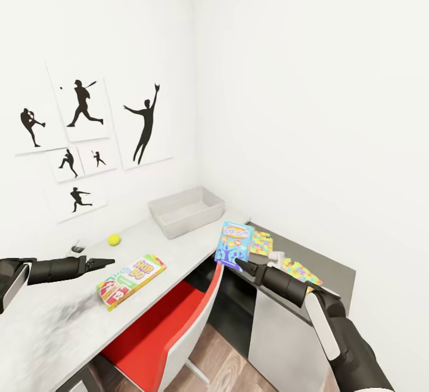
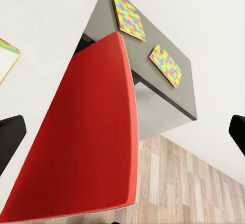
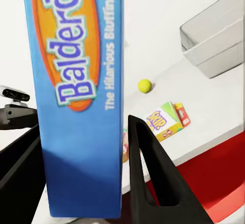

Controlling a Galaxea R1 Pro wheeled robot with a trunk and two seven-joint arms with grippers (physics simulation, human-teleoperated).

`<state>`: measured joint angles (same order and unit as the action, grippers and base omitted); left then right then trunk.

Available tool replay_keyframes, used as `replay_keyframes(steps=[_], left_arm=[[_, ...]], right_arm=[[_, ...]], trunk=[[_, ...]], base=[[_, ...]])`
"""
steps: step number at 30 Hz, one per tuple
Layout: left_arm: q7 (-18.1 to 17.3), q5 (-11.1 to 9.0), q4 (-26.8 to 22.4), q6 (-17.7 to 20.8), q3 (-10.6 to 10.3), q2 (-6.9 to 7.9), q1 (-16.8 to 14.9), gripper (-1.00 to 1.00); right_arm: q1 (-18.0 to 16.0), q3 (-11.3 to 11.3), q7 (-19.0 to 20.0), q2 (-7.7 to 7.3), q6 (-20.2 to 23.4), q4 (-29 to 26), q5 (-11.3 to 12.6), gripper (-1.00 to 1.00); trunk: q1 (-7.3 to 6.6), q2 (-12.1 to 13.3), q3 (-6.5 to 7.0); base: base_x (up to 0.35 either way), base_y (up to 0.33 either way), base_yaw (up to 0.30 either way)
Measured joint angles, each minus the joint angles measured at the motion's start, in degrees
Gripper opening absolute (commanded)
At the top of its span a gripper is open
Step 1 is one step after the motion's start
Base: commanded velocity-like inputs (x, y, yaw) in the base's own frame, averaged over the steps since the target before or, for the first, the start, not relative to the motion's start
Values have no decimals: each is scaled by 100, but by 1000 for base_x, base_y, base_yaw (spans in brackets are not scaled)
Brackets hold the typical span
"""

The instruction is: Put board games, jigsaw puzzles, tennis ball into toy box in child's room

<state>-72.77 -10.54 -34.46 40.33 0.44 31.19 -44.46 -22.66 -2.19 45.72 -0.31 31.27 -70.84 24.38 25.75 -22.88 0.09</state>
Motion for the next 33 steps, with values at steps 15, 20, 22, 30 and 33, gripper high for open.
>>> replay_keyframes(steps=[15, 20, 22, 30, 33], left_arm=[[-3, 0, 0, 0, 0, 0, 0, 100], [-1, 0, 0, 0, 0, 0, 0, 100], [-1, 0, 0, 0, 0, 0, 0, 100], [5, 0, 0, -2, 0, 0, 0, 100], [1, 0, -1, 0, 0, 0, 1, 100]], right_arm=[[0, -8, 20, -7, 4, -1, 12, -100], [0, -6, 18, 2, 5, -1, 15, -100], [0, -6, 13, 0, 3, -1, 10, -100], [0, 34, -30, 33, 2, 0, -3, -100], [0, 47, -34, 32, 3, 0, -4, -100]], trunk=[[1, 0, 0], [0, -1, 0], [-1, -1, 0], [-1, 0, 0], [1, 0, 0]], base=[[12, 0, 0], [104, 0, 0], [258, 0, 0], [304, 0, 0], [130, 0, 62]])
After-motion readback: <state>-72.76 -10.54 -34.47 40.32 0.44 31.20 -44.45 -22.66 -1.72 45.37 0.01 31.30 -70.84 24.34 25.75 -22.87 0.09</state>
